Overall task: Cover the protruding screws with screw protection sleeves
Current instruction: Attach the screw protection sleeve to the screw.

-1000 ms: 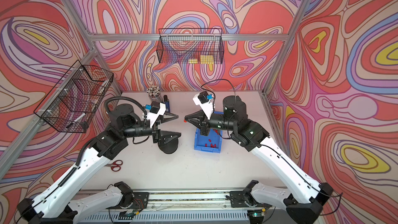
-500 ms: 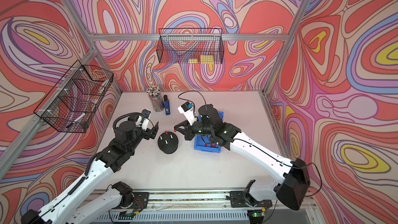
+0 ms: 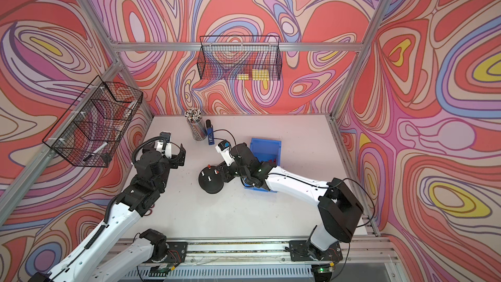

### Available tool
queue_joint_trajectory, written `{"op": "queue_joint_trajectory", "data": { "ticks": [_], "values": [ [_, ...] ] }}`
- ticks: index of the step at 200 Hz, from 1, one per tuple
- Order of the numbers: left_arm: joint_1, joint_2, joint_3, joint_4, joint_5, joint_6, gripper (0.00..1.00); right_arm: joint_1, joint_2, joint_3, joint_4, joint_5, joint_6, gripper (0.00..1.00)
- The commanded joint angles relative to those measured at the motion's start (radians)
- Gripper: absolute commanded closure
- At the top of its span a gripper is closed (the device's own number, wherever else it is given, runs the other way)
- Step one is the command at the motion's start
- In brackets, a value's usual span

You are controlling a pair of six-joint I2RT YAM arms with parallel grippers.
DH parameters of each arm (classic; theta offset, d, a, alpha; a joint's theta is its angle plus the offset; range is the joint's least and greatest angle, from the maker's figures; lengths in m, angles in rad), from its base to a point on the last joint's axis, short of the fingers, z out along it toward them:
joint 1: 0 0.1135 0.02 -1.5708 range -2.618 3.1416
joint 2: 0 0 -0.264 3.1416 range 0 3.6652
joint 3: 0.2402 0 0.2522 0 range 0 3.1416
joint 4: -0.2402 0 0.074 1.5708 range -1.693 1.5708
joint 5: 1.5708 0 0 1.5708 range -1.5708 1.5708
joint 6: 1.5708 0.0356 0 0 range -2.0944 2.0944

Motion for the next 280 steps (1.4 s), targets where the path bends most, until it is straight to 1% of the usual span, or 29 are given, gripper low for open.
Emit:
{"op": "queue_joint_trajectory", "data": {
  "ticks": [1,42,110,280],
  "values": [
    [0.004,-0.012,-0.008,0.026,-0.016,-0.009,0.01,0.007,0.040,0.032,0.023,0.049,-0.025,1.00],
    [0.004,-0.012,-0.007,0.025,-0.015,-0.010,0.01,0.006,0.083,0.057,0.036,0.030,-0.025,1.00],
    [0.003,-0.011,-0.007,0.024,-0.006,-0.012,0.01,0.006,0.091,0.063,0.067,0.036,-0.019,1.00],
    [0.004,-0.016,-0.007,0.021,-0.004,-0.017,0.00,0.007,0.137,0.074,0.051,0.025,-0.019,1.00]
  ]
}}
